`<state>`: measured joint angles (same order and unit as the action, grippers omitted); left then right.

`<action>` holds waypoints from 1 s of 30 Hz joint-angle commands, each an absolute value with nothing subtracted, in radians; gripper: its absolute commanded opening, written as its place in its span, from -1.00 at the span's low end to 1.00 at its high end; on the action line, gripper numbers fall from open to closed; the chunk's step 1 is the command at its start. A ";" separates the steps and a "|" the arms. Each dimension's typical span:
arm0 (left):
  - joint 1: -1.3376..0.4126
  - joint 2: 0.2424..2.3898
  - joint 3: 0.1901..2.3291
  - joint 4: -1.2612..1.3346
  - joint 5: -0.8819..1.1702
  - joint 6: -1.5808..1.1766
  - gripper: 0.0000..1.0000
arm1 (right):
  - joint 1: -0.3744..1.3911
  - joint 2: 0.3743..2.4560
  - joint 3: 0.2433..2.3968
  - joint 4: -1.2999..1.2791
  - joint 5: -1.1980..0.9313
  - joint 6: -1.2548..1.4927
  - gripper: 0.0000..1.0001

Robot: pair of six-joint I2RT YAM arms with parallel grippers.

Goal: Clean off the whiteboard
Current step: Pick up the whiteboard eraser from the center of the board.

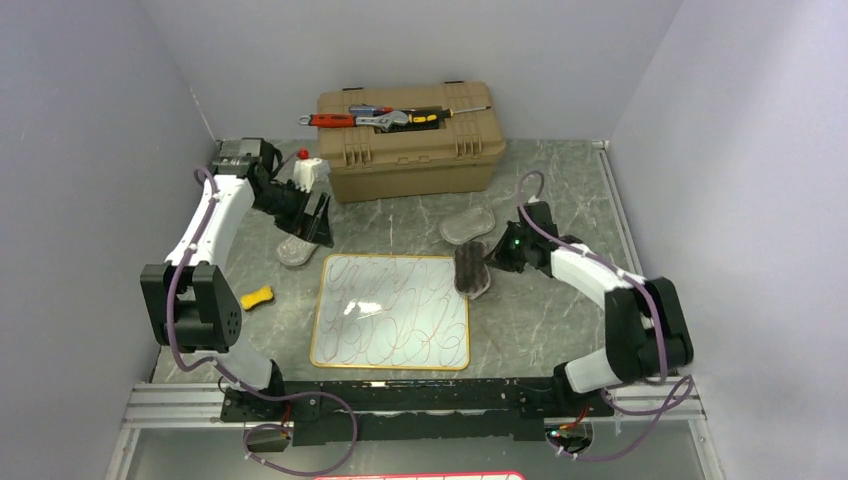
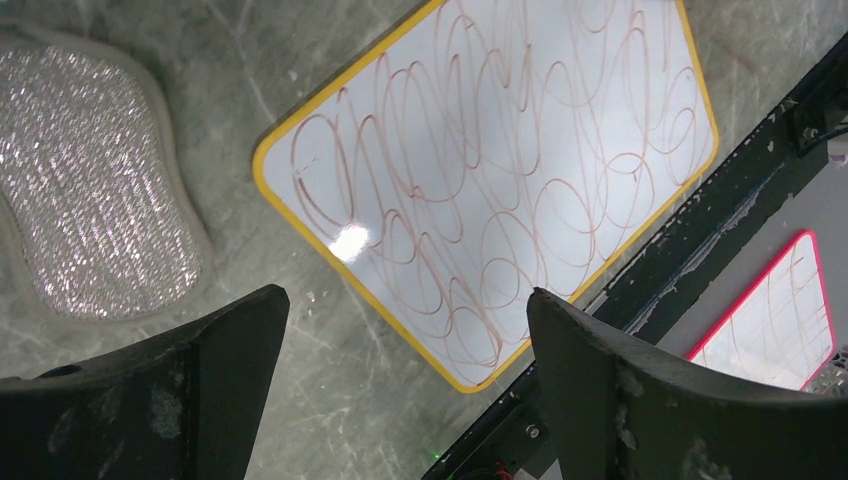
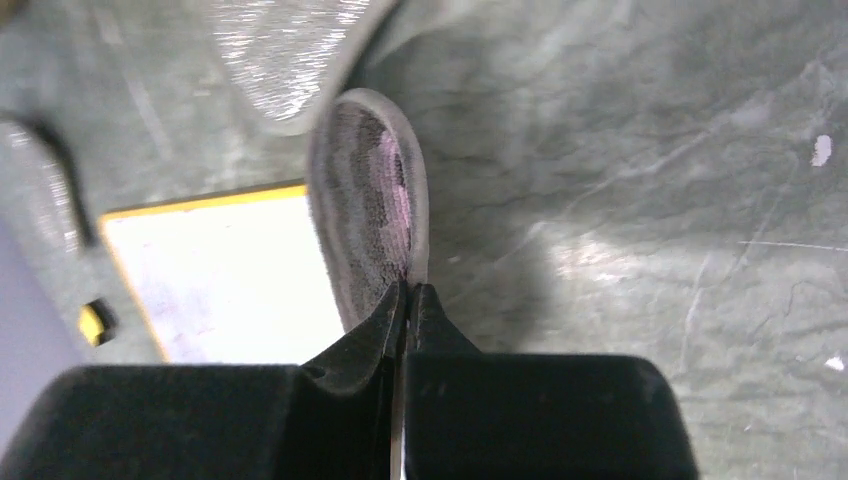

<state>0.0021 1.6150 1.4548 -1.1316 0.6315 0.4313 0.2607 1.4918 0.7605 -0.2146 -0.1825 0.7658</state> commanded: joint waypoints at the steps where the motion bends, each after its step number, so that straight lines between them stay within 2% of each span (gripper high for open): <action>1: -0.073 1.597 1.533 -1.161 0.688 0.437 0.92 | 0.265 1.313 0.771 -0.206 -0.227 0.730 -1.00; 5: -0.153 1.602 1.587 -1.196 0.711 0.451 0.99 | 0.297 1.198 0.775 -0.192 -0.305 0.722 -1.00; 10: -0.214 1.597 1.654 -1.261 0.850 0.533 0.99 | 0.428 1.117 0.877 -0.222 -0.353 0.573 -1.00; 16: -0.232 1.566 1.621 -1.247 1.102 0.478 0.99 | 0.611 1.066 0.949 -0.151 -0.188 0.600 -1.00; 20: -0.256 1.524 1.567 -1.193 1.170 0.437 0.99 | 0.750 1.102 1.015 -0.091 -0.081 0.594 -1.00; 27: -0.256 1.522 1.542 -1.274 1.270 0.533 0.99 | 0.783 1.141 1.035 -0.005 -0.199 0.591 -1.00; 30: -0.256 1.536 1.565 -1.316 1.321 0.582 0.79 | 0.801 1.155 1.051 -0.010 -0.173 0.577 -1.00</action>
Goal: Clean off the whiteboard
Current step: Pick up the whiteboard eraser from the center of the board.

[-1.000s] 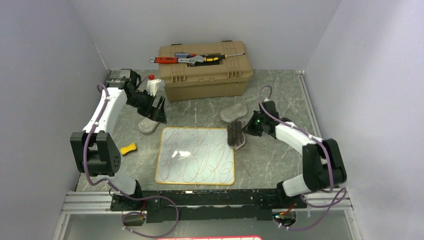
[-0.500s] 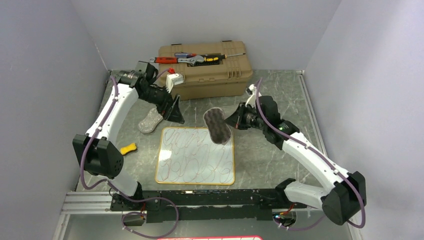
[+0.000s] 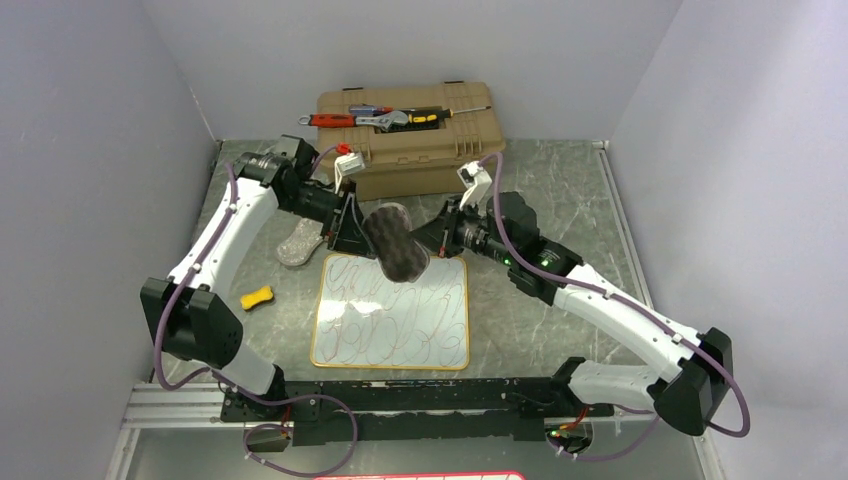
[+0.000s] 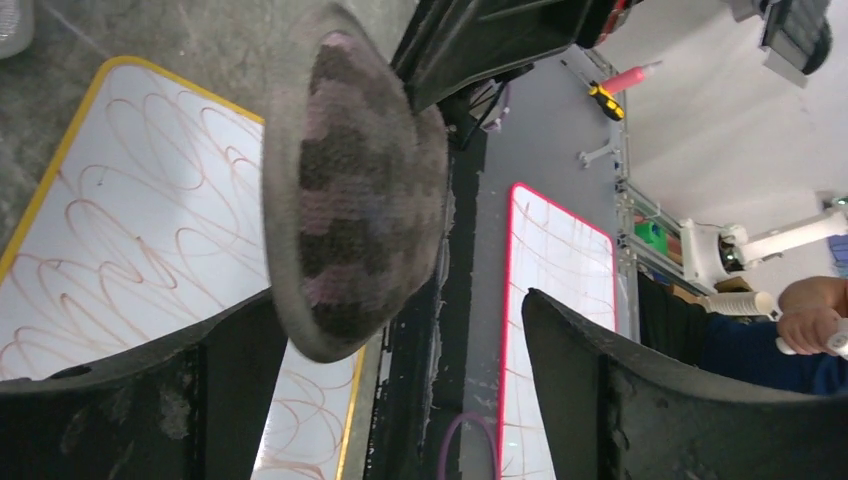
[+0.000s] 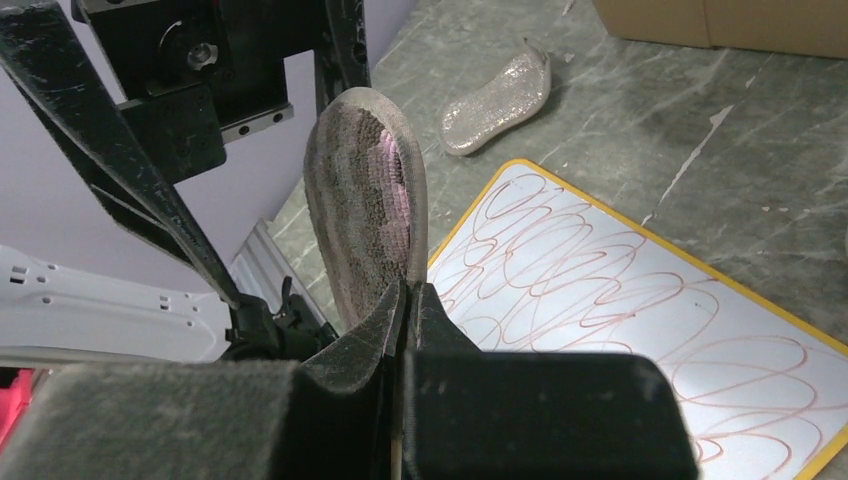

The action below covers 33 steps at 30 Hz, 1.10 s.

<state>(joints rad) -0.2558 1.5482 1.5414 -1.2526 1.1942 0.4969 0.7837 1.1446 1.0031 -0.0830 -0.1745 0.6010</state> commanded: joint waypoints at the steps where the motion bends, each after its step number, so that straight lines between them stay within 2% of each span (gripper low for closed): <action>1: -0.256 1.541 1.573 -1.324 1.333 0.592 0.65 | 0.809 1.161 1.053 -0.014 -0.156 0.572 -1.00; 4: -0.256 1.569 1.599 -1.359 1.344 0.633 0.22 | 0.824 1.172 1.049 -0.007 -0.154 0.572 -1.00; 6: -0.256 1.597 1.616 -1.412 1.341 0.692 0.14 | 0.834 1.170 1.043 -0.004 -0.150 0.579 -1.00; 9: -0.256 1.626 1.614 -1.446 1.326 0.728 0.11 | 0.836 1.140 1.013 0.021 -0.139 0.599 -1.00; 10: -0.256 1.631 1.610 -1.449 1.326 0.734 0.02 | 0.836 1.127 1.001 0.034 -0.136 0.606 -1.00; 11: -0.256 1.634 1.610 -1.456 1.332 0.745 -0.24 | 0.836 1.118 0.991 0.042 -0.139 0.614 -1.00; 12: -0.256 1.637 1.615 -1.462 1.335 0.757 -0.67 | 0.836 1.117 0.985 0.050 -0.148 0.624 -1.00; 13: -0.256 1.641 1.624 -1.461 1.328 0.754 -0.88 | 0.837 1.121 0.983 0.048 -0.156 0.635 -1.00; 16: -0.256 1.649 1.671 -1.490 1.282 0.788 -0.92 | 0.838 1.142 1.001 0.008 -0.146 0.668 -0.96; 18: -0.256 1.640 1.701 -1.486 1.204 0.805 -0.92 | 0.836 1.155 1.043 -0.077 -0.117 0.685 -0.55; 22: -0.276 1.542 1.672 -1.346 0.964 0.826 -0.92 | 0.830 1.153 1.124 -0.214 -0.034 0.722 0.13; 23: -0.292 1.502 1.654 -1.303 0.888 0.854 -0.92 | 0.824 1.153 1.137 -0.227 -0.036 0.730 0.25; 25: -0.335 1.418 1.599 -1.228 0.730 0.957 -0.92 | 0.809 1.164 1.172 -0.273 -0.043 0.761 0.36; 29: -0.404 1.252 1.489 -1.110 0.475 1.176 -0.91 | 0.741 1.187 1.172 -0.297 -0.139 0.860 0.41; 33: -0.454 1.004 1.274 -0.997 0.455 1.486 -0.92 | 0.678 1.213 1.124 -0.242 -0.261 0.966 0.46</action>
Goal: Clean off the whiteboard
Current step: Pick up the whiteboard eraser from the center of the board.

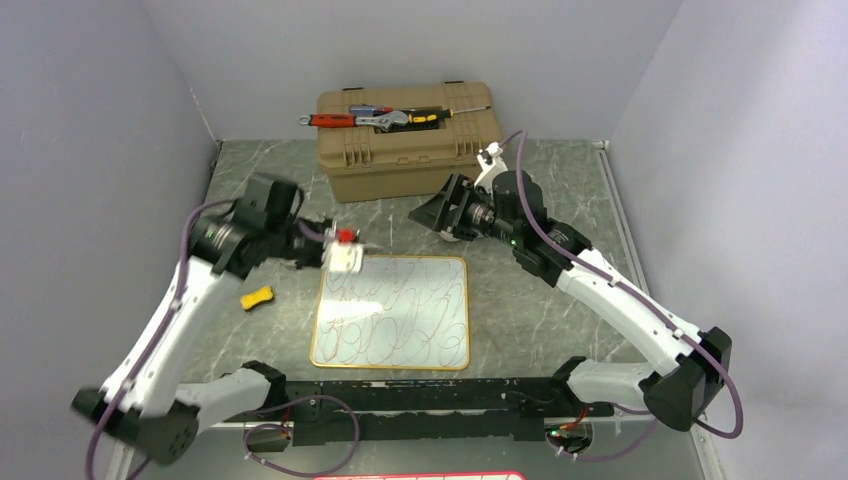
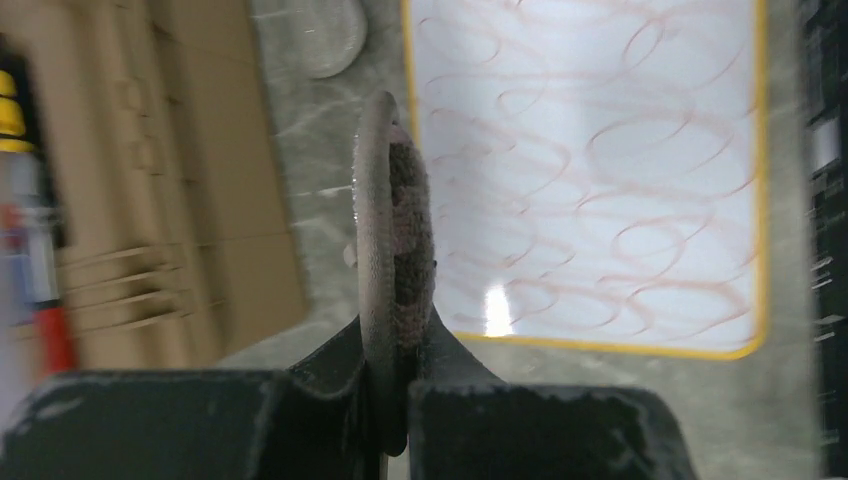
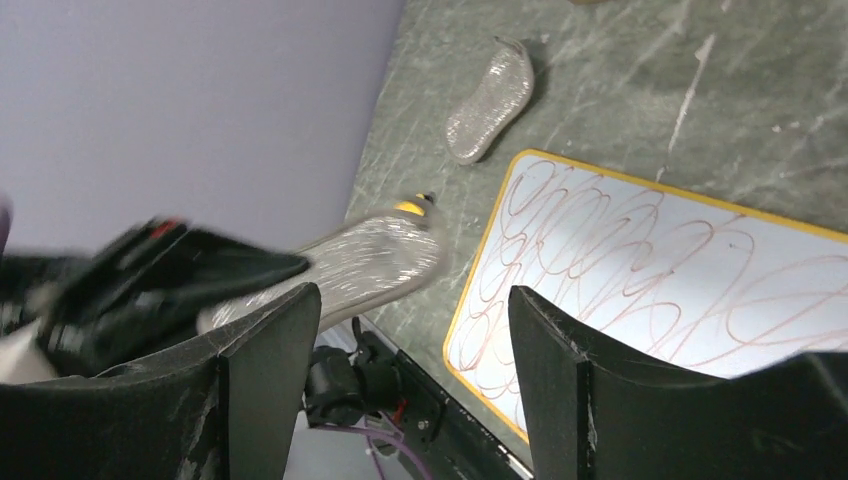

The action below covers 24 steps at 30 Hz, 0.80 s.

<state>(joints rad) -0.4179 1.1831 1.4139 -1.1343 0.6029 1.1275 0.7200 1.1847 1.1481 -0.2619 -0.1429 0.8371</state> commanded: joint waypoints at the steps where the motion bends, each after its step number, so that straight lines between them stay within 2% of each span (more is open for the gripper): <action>1: -0.473 0.939 1.223 -0.958 0.455 1.556 -0.92 | 0.678 1.217 1.112 -0.195 -0.279 0.986 0.49; 8: -0.495 0.681 0.907 -0.620 0.503 1.972 -0.93 | 0.704 1.262 1.081 0.019 -0.357 1.112 0.55; 12: -0.497 0.657 0.859 -0.533 0.533 2.053 -0.93 | 0.744 1.311 1.087 0.046 -0.361 1.120 0.49; 15: -0.497 0.639 0.835 -0.527 0.560 2.103 -0.93 | 0.755 1.337 1.068 0.127 -0.378 1.139 0.38; 20: -0.497 0.623 0.819 -0.494 0.569 2.108 -0.93 | 0.779 1.392 1.102 0.085 -0.339 1.118 0.33; 24: -0.497 0.610 0.820 -0.494 0.573 2.081 -0.93 | 0.791 1.424 1.122 0.114 -0.320 1.112 0.16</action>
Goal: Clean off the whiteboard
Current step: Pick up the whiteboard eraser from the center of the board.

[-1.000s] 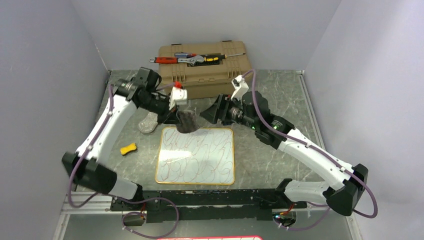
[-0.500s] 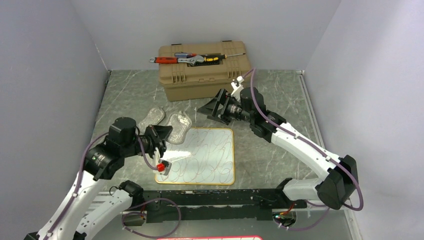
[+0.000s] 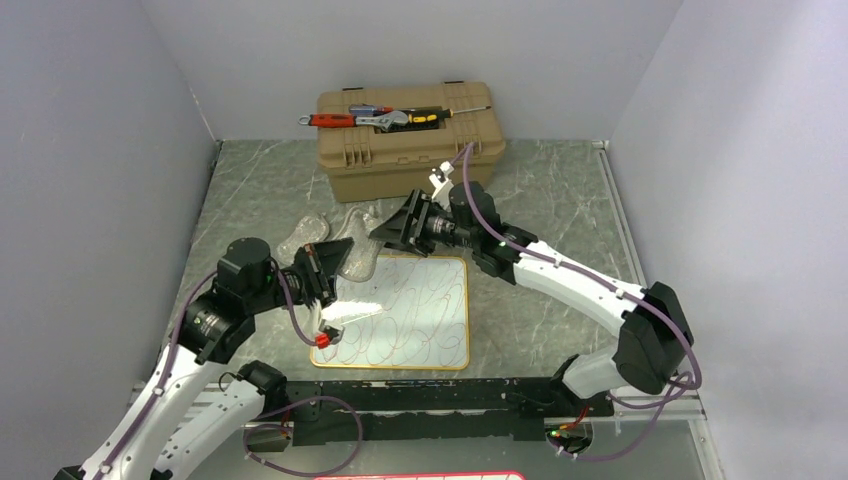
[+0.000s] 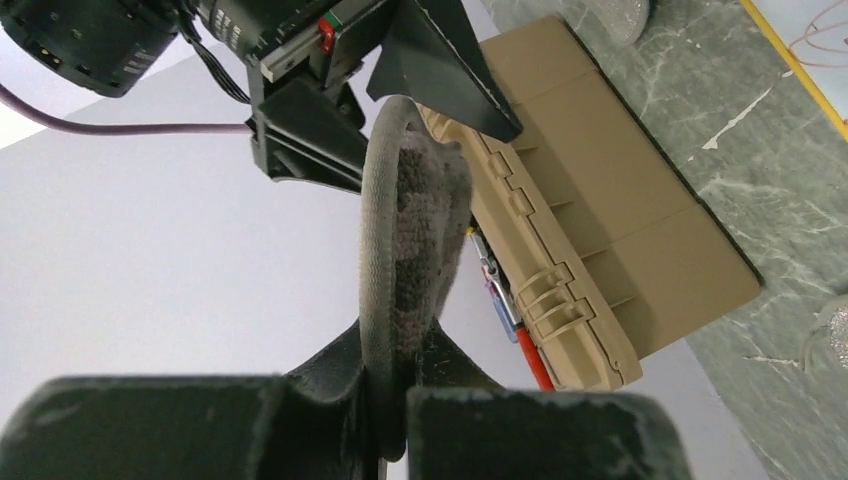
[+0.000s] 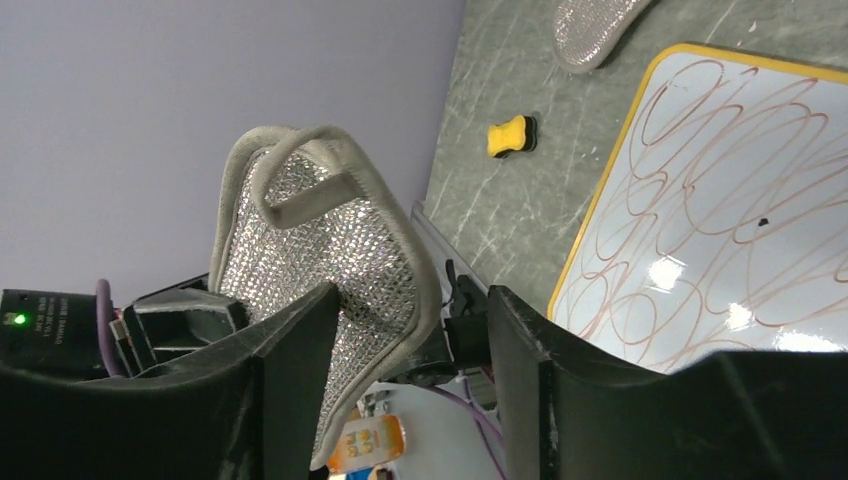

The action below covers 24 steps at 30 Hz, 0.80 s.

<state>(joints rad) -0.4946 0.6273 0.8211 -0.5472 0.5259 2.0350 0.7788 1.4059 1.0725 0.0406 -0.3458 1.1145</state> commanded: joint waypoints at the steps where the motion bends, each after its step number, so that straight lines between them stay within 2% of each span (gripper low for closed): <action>1: -0.497 0.610 0.824 -0.499 0.569 2.073 -0.93 | 0.793 1.433 1.130 0.125 -0.322 1.109 0.06; 3: -0.497 0.611 0.836 -0.533 0.570 2.053 -0.93 | 0.795 1.441 1.140 0.154 -0.327 1.096 -0.23; 4: -0.497 0.610 0.849 -0.560 0.572 2.045 -0.93 | 0.795 1.439 1.138 0.176 -0.331 1.088 -0.49; 6: -0.497 0.610 0.859 -0.597 0.569 2.012 -0.71 | 0.793 1.422 1.132 0.211 -0.346 1.066 -0.90; 7: -0.497 0.610 0.863 -0.622 0.561 1.999 -0.58 | 0.792 1.411 1.131 0.213 -0.347 1.049 -1.00; 10: -0.497 0.606 0.871 -0.690 0.550 1.929 -0.37 | 0.770 1.353 1.114 0.229 -0.357 1.004 -1.00; 12: -0.497 0.607 0.875 -0.757 0.540 1.902 -0.13 | 0.740 1.317 1.107 0.223 -0.384 0.968 -1.00; 14: -0.497 0.604 0.885 -0.799 0.558 1.847 -0.11 | 0.702 1.292 1.112 0.176 -0.400 0.934 -1.00; 15: -0.497 0.604 0.891 -0.820 0.570 1.818 0.00 | 0.683 1.286 1.115 0.174 -0.440 0.917 -1.00; 16: -0.497 0.606 0.897 -0.844 0.580 1.792 0.24 | 0.669 1.282 1.130 0.148 -0.458 0.892 -1.00; 17: -0.497 0.607 0.903 -0.887 0.583 1.784 0.84 | 0.659 1.281 1.156 0.093 -0.463 0.838 -1.00; 18: -0.497 0.609 0.913 -0.928 0.578 1.774 0.97 | 0.653 1.281 1.189 0.032 -0.468 0.764 -1.00; 20: -0.497 0.615 0.941 -0.963 0.564 1.670 0.99 | 0.640 1.287 1.261 -0.112 -0.513 0.607 -1.00; 24: -0.497 0.709 1.093 -0.900 0.493 1.144 0.99 | 0.640 1.299 1.374 -0.393 -0.558 0.300 -1.00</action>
<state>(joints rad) -0.4946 0.6277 0.9348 -0.8955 0.5266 1.6436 0.6369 1.3056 1.2594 -0.1215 -0.4637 0.6613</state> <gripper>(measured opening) 0.994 0.031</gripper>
